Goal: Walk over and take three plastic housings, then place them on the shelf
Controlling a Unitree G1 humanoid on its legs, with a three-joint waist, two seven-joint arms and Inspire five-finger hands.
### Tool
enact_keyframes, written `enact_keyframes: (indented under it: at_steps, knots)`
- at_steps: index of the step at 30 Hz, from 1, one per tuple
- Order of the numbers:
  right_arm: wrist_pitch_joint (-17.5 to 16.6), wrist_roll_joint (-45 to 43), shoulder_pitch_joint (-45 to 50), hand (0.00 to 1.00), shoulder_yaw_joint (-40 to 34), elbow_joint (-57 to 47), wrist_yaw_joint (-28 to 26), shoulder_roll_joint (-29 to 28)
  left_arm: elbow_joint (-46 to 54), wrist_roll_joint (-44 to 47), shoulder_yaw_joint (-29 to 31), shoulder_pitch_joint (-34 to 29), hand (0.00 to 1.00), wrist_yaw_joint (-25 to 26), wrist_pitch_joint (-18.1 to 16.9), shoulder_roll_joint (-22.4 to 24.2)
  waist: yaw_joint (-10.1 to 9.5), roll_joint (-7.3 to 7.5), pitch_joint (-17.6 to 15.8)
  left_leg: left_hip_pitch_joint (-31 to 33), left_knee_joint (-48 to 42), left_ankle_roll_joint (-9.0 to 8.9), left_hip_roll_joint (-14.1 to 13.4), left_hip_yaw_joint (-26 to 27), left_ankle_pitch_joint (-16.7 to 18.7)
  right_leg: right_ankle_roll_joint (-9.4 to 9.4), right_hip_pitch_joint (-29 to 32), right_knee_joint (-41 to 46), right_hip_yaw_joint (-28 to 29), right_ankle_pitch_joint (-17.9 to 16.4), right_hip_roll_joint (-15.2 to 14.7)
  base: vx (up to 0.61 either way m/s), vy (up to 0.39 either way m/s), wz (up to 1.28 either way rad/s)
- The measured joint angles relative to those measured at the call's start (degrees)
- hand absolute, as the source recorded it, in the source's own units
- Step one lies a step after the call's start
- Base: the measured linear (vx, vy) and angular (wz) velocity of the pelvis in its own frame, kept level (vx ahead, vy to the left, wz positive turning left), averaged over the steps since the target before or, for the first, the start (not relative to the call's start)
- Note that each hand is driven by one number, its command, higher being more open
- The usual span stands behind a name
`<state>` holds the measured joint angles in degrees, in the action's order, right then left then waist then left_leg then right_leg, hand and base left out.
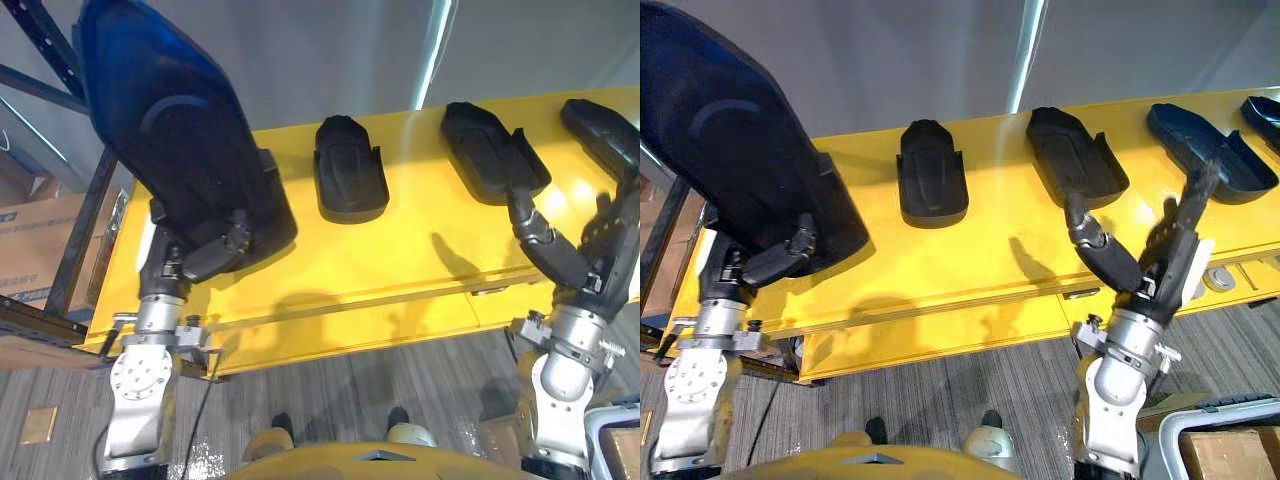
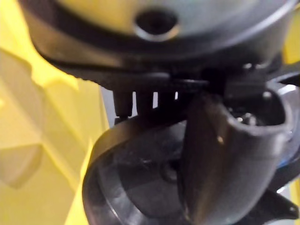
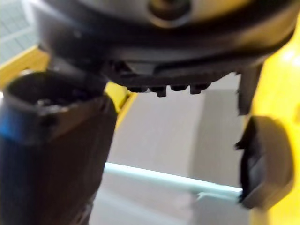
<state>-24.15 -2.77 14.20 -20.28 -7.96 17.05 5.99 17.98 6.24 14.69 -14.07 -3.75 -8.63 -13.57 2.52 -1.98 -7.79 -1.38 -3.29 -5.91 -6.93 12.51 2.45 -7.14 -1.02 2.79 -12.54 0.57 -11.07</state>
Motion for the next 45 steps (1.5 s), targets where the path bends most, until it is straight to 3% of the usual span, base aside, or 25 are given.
enact_keyframes:
  at_steps: [6,13,15,17,20,23,27,31,37,45]
  knots:
    - [6.32,-3.38,9.59,1.0,-6.06,17.96,-6.75,-3.78,-0.5,2.82,6.95,-3.0,0.0,0.62,3.66,-0.55,0.63,-2.07,1.84,-2.47,2.63,-0.03,0.09,2.23,-0.7,0.09,-0.17,-0.03,1.58,-0.06,0.11,0.02,0.004,-0.14]
    - [10.34,-7.59,11.95,1.0,-4.82,44.42,-16.7,-4.47,-5.86,7.52,5.88,-1.81,0.0,-4.77,7.08,-3.27,0.83,-2.6,3.77,-3.25,2.32,0.28,-1.82,7.93,0.05,0.13,-1.62,0.02,0.27,-0.16,-0.06,-0.04,-0.005,0.07]
    - [11.02,-7.76,11.35,1.0,-3.42,48.93,-19.23,-3.67,-9.15,7.71,5.46,-0.21,0.0,-5.38,8.89,-4.71,0.67,-2.65,4.06,-3.25,2.83,0.4,-1.64,8.12,-0.71,0.43,-1.53,0.02,0.14,-0.35,-0.1,-0.04,0.005,0.13]
    - [11.66,-7.8,9.15,1.0,-2.23,53.3,-22.5,-3.38,-16.52,9.92,3.94,3.3,0.0,-7.53,12.82,-7.79,0.5,-2.66,4.2,-3.31,4.56,0.13,-1.32,7.27,-2.5,0.57,-1.36,0.02,-0.76,-0.44,-0.12,-0.04,-0.003,0.16]
    - [11.92,-7.65,6.79,1.0,-1.37,55.92,-25.65,-2.91,-24.61,11.84,1.4,6.73,0.0,-10.57,16.32,-11.6,0.52,-2.43,4.22,-3.48,6.8,0.32,-1.07,6.32,-4.67,0.61,-1.1,0.02,-1.77,-0.46,0.04,-0.02,-0.013,0.18]
    - [12.21,-7.57,5.38,1.0,0.08,57.77,-28.48,-1.0,-29.37,14.86,0.37,11.1,0.0,-14.38,17.64,-15.16,-0.7,-1.85,4.4,-4.24,8.11,0.04,-0.83,6.07,-5.75,0.63,-1.34,0.03,-1.99,-0.47,0.1,0.0,-0.004,0.05]
    - [12.22,-7.64,2.92,1.0,1.0,59.04,-30.52,1.11,-36.69,18.78,-1.21,15.96,0.0,-18.94,18.83,-20.23,-0.66,-1.77,3.95,-4.31,8.08,0.15,-0.52,5.61,-6.02,0.58,-1.46,0.1,-2.16,-0.47,-0.15,0.0,0.002,0.02]
    - [12.22,-7.63,-0.74,1.0,3.05,59.49,-31.22,2.69,-42.38,21.46,-3.28,24.67,0.0,-22.33,19.25,-23.21,-0.58,-2.31,-0.57,-2.5,6.87,0.4,-0.41,4.52,-6.35,0.64,0.8,3.4,-2.74,-1.72,-0.87,-0.05,0.008,0.11]
    - [12.3,-7.7,-5.0,1.0,3.13,59.45,-31.35,3.76,-43.26,23.11,-3.57,32.97,0.0,-22.82,20.25,-25.26,-0.37,-2.56,-5.77,1.69,4.47,0.69,-0.59,4.95,-6.62,0.61,7.48,10.33,-1.05,-3.79,-1.82,-0.06,-0.01,-0.02]
    - [12.75,-7.71,-4.78,1.0,5.28,56.83,-30.16,5.16,-43.32,23.08,-4.5,39.43,0.0,-24.39,24.79,-25.46,-0.06,-1.69,-7.09,1.93,4.42,0.3,-0.73,7.47,-5.82,0.59,8.73,11.03,0.4,-4.03,-1.91,0.01,0.003,-0.08]
